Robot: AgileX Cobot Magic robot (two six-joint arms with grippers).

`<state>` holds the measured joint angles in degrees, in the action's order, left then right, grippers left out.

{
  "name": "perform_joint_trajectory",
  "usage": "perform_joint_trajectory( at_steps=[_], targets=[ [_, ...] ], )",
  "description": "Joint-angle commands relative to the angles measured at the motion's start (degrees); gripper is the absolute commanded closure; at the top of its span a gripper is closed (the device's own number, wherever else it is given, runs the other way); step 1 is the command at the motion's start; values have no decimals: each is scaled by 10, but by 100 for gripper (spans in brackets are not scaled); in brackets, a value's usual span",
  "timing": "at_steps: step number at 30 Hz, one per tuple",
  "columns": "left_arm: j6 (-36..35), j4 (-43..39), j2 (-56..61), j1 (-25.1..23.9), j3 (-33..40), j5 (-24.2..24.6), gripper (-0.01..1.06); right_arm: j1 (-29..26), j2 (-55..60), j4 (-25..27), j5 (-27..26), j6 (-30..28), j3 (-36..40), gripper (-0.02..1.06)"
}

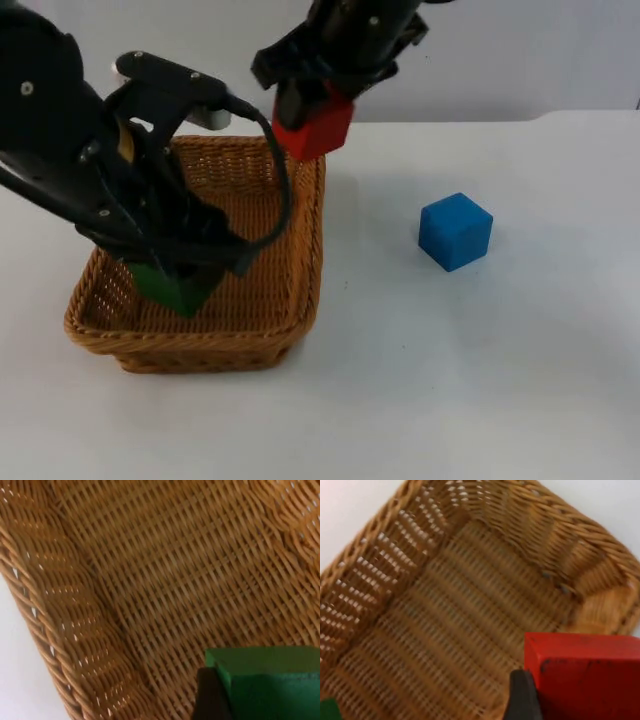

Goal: Pick up one cube with each hand and place exactly two cubes into the same basket, leaving the remaining cube outside.

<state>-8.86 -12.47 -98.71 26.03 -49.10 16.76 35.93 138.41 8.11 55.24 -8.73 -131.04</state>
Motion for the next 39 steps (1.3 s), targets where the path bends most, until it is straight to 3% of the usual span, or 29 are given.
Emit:
perform_joint_trajectory(
  at_steps=[1,17,31,35,37,38,39],
  targets=[
    [0,-6,8,-2,3,-25,105,10,10,13,-2,-3,-20,105],
    [0,-35,-63,-2,3,-71,105,26,64,12,-87,-10,-39,105],
    [-1,-48,-96,-2,3,-92,105,26,92,21,-103,-14,-39,104],
    [-4,-46,-96,-2,3,-94,105,26,101,46,-96,-43,-39,96],
    [-4,-46,-96,-2,3,-95,99,26,108,61,-93,-47,-39,84],
    [-4,-46,-96,-2,3,-95,99,26,108,61,-93,-47,-39,84],
    [-4,-46,-96,-2,3,-95,90,26,109,61,-93,-47,-39,78]
  ],
)
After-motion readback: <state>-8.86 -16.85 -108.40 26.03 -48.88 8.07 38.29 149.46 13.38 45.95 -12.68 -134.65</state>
